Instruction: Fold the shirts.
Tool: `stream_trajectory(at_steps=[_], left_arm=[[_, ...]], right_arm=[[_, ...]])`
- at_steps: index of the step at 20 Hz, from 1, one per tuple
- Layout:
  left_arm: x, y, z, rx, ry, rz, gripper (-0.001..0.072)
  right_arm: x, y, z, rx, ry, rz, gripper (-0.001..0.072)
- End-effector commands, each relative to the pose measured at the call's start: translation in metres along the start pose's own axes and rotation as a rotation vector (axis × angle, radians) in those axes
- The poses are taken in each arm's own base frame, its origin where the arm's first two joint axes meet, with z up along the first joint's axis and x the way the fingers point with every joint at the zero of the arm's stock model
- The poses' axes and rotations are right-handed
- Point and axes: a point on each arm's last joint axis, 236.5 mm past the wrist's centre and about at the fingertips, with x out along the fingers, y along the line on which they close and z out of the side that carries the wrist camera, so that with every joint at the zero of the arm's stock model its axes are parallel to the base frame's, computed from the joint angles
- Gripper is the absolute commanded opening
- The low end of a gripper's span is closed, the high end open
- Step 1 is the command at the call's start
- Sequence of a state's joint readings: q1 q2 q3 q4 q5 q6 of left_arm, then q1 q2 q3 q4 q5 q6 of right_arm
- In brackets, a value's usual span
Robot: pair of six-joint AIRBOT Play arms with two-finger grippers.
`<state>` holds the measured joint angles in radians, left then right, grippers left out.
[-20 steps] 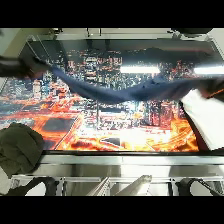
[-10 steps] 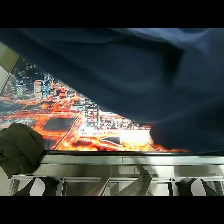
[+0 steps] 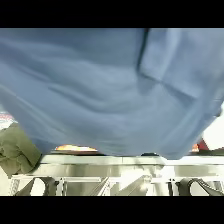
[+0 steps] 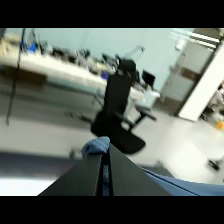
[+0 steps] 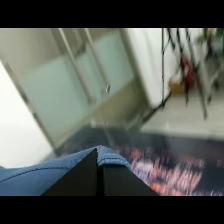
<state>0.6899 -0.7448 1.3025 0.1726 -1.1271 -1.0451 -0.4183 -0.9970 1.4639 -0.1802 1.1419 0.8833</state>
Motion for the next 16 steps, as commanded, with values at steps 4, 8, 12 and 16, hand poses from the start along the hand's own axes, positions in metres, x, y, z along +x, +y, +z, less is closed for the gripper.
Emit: stream_trajectory(at_steps=[4,8,12,16], left_arm=[[0.136,0.171,-0.236,-0.139,0.435,0.246,0.0028],[0.187,0.257,-0.322,-0.229,0.608,0.276,0.0031],[0.199,0.259,-0.285,-0.274,0.699,0.096,0.0710],[0.134,0.264,-0.270,-0.440,0.912,0.164,0.0512]], right_arm=[[0.142,-0.172,-0.218,0.239,0.356,-0.222,0.0014],[0.163,-0.275,-0.289,0.363,0.306,-0.414,0.0046],[0.138,-0.290,-0.251,0.345,0.272,-0.374,0.0494],[0.076,-0.263,-0.222,0.431,0.364,-0.237,0.0015]])
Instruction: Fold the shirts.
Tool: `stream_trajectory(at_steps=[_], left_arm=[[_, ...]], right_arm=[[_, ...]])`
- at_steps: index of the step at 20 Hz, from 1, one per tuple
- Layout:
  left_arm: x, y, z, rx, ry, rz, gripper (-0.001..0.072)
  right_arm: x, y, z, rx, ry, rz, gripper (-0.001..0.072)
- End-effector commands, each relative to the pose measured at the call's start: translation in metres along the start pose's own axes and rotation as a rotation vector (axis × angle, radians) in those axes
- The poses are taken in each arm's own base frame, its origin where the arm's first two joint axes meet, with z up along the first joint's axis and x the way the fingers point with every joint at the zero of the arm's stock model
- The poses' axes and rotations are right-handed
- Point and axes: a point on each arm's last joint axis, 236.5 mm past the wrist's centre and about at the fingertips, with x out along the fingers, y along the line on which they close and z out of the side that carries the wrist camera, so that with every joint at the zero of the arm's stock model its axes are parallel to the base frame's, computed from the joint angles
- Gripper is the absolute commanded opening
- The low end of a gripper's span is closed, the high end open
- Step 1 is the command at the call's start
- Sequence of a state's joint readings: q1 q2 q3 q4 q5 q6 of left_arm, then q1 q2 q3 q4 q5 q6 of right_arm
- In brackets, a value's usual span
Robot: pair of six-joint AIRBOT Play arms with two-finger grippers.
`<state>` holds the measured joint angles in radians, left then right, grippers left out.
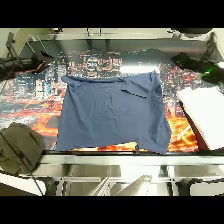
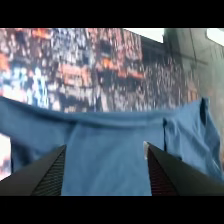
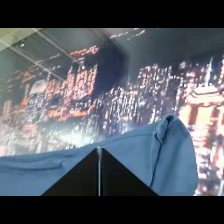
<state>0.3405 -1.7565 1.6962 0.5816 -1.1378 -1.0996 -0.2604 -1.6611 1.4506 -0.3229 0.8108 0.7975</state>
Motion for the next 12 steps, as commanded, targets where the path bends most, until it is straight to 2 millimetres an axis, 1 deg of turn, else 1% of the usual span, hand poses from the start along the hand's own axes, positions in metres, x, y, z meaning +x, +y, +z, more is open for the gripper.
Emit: stream_trajectory(at_steps=[1,2,3,4,5,7,9,10,11,12], left_arm=[[-0.037,0.016,-0.050,-0.155,0.266,0.012,0.0502],[-0.043,0.017,-0.070,-0.200,0.325,0.003,0.0501],[-0.047,0.018,-0.097,-0.239,0.390,0.013,0.0454],[-0.052,0.023,-0.129,-0.276,0.453,0.045,0.0404],[-0.057,0.028,-0.163,-0.311,0.509,0.087,0.0406],[-0.074,0.043,-0.240,-0.380,0.624,0.194,0.0406],[-0.095,0.050,-0.305,-0.461,0.725,0.275,0.0406],[-0.104,0.054,-0.330,-0.497,0.760,0.307,0.0406],[-0.113,0.058,-0.350,-0.532,0.782,0.341,0.0406],[-0.118,0.062,-0.363,-0.555,0.786,0.358,0.0406]], right_arm=[[-0.056,0.005,-0.014,0.098,0.138,0.110,0.0014],[-0.068,0.006,-0.023,0.135,0.176,0.135,0.0014],[-0.080,0.006,-0.036,0.172,0.212,0.156,0.0014],[-0.090,0.007,-0.055,0.209,0.259,0.173,0.0014],[-0.098,0.006,-0.077,0.245,0.306,0.176,0.0014],[-0.112,0.001,-0.125,0.300,0.381,0.147,0.0014],[-0.119,0.001,-0.155,0.329,0.396,0.140,0.0014],[-0.120,0.001,-0.165,0.339,0.399,0.134,0.0014],[-0.122,0.002,-0.174,0.342,0.405,0.135,0.0015],[-0.122,0.004,-0.179,0.353,0.413,0.136,0.0014]])
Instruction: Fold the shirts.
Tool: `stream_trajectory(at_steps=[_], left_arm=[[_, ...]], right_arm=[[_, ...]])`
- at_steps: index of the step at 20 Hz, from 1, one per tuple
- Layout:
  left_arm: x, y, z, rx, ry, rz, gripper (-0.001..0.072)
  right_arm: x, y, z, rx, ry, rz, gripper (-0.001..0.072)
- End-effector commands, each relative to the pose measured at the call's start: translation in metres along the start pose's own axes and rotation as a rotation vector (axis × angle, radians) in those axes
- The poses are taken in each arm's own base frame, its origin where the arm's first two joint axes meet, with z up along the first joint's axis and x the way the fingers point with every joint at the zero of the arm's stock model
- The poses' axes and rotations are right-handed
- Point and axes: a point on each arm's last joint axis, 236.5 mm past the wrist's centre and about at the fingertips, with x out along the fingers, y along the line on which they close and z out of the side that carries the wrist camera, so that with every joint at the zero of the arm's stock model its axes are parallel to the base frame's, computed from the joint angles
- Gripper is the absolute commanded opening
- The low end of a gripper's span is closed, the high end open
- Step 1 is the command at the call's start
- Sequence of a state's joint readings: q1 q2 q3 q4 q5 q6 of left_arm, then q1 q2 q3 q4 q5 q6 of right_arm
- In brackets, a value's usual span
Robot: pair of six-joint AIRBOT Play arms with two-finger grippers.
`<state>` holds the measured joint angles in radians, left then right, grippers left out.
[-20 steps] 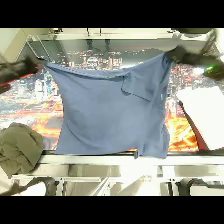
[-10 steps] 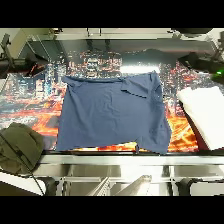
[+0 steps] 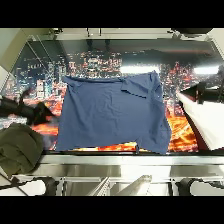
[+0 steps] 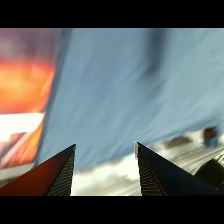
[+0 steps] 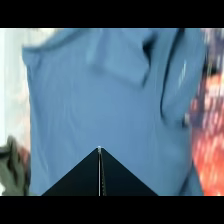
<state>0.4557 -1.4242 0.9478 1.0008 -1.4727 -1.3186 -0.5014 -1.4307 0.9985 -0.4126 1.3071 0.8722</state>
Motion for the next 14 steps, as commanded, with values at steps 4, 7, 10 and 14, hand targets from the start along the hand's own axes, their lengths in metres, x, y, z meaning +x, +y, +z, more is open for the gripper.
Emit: stream_trajectory(at_steps=[4,7,10,14], left_arm=[[0.036,0.060,-0.060,-0.138,0.042,0.090,0.0406],[0.049,0.044,-0.055,-0.108,0.059,0.003,0.0406],[0.064,0.041,-0.050,-0.067,0.074,0.012,0.0406],[0.077,0.043,-0.050,-0.042,0.104,0.022,0.0406]], right_arm=[[0.003,-0.002,-0.043,0.035,0.069,0.029,0.0014],[0.003,-0.002,-0.043,0.035,0.068,0.028,0.0015],[0.003,0.000,-0.044,0.036,0.071,0.036,0.0014],[0.000,-0.002,-0.042,0.042,0.063,0.035,0.0015]])
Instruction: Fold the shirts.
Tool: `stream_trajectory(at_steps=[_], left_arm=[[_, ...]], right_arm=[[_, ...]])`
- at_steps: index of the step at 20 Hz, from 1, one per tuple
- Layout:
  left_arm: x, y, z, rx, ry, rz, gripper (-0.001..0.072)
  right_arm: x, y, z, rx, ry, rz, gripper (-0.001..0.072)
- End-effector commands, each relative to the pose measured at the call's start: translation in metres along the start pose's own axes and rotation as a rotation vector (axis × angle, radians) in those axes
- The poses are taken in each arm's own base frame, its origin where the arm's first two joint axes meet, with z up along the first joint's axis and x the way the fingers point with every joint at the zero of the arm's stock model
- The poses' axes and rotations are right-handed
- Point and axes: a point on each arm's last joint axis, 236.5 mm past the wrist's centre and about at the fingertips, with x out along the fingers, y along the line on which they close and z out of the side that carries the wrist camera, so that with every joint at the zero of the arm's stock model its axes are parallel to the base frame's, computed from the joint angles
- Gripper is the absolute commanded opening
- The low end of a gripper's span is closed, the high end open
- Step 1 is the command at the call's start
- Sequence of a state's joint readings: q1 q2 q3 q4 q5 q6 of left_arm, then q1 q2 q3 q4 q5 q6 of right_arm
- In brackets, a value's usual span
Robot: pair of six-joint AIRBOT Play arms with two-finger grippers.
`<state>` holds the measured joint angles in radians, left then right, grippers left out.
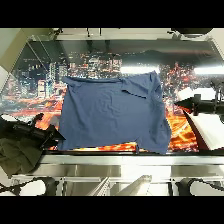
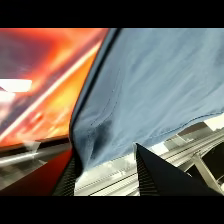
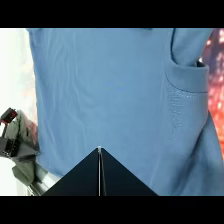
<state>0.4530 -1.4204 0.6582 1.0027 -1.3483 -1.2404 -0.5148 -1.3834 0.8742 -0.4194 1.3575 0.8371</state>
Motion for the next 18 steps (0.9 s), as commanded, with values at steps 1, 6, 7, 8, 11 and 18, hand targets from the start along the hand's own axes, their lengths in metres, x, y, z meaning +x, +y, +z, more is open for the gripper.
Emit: stream_trajectory(at_steps=[1,6,7,8,11,18], left_arm=[[0.010,0.010,0.009,0.024,-0.013,0.034,0.0406],[-0.018,0.011,0.003,-0.011,-0.008,-0.018,0.0405],[-0.030,0.011,0.008,-0.013,-0.048,-0.022,0.0405],[-0.040,0.013,0.012,-0.016,-0.088,-0.022,0.0405],[-0.057,0.025,0.019,-0.038,-0.194,-0.001,0.0405],[-0.032,0.031,0.018,-0.017,-0.137,0.006,0.0405]], right_arm=[[-0.003,-0.001,0.001,0.006,-0.006,0.002,0.0014],[-0.004,0.000,0.000,0.007,-0.002,0.007,0.0015],[-0.004,0.000,0.000,0.007,-0.002,0.006,0.0015],[-0.004,0.000,0.000,0.007,-0.003,0.006,0.0015],[-0.004,0.000,0.000,0.007,-0.004,0.007,0.0015],[-0.004,0.003,0.003,0.008,-0.016,0.022,0.0015]])
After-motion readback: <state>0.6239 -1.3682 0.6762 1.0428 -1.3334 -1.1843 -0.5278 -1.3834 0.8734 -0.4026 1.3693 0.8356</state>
